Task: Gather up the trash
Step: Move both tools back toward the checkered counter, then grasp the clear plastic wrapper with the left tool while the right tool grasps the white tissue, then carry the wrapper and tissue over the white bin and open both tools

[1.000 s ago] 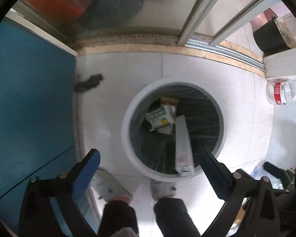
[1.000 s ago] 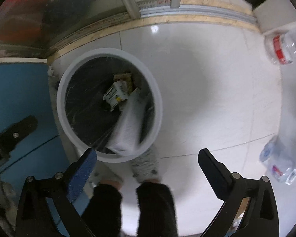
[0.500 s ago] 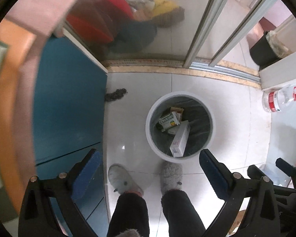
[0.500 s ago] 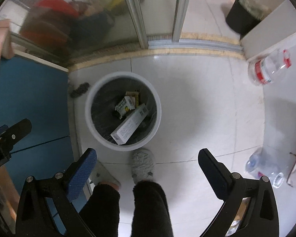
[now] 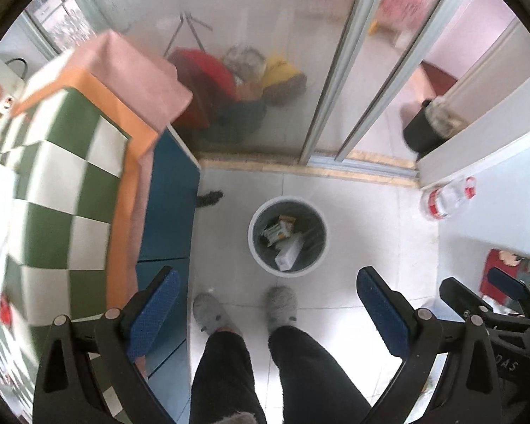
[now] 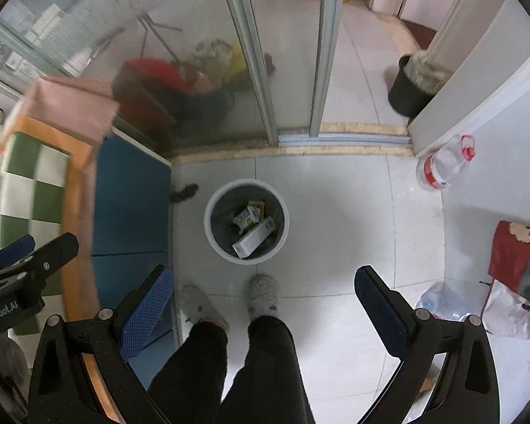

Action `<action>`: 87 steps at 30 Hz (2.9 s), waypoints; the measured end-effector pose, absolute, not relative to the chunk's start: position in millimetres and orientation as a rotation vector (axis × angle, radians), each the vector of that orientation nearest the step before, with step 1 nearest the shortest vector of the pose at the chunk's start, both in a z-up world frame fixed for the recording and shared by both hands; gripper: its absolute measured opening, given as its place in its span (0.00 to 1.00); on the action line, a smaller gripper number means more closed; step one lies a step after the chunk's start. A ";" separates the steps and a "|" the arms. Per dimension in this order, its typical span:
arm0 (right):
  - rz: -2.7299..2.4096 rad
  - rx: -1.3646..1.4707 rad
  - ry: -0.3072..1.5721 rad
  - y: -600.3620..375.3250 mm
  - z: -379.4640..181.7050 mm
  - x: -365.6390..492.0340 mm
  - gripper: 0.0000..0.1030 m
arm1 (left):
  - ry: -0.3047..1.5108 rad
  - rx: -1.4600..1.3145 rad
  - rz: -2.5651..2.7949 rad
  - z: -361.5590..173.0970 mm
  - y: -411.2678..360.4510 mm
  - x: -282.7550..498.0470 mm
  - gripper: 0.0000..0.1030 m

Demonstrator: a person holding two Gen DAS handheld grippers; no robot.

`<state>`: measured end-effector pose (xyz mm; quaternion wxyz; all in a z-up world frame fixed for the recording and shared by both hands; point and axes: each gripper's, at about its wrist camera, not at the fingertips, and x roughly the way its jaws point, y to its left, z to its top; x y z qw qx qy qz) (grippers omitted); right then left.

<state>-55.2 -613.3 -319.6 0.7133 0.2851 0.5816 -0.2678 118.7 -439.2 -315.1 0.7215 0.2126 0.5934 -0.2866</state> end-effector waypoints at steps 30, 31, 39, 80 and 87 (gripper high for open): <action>0.021 0.406 1.394 -256.7 -285.6 306.9 1.00 | 1.253 0.026 0.516 -260.7 115.1 261.7 1.00; 0.011 0.395 1.405 -245.7 -295.5 320.8 1.00 | 1.266 0.004 0.558 -267.7 137.6 260.9 1.00; -0.049 0.233 1.380 -182.9 -315.3 365.0 0.07 | 1.306 -0.181 0.719 -295.6 232.7 251.7 1.00; -0.015 0.637 1.060 -318.7 -191.2 279.6 0.04 | 1.150 -0.010 -0.009 -189.2 -7.2 292.4 0.01; -0.274 0.782 1.040 -457.5 -226.9 182.4 0.04 | 1.203 0.135 -0.310 -212.9 -179.6 276.9 0.01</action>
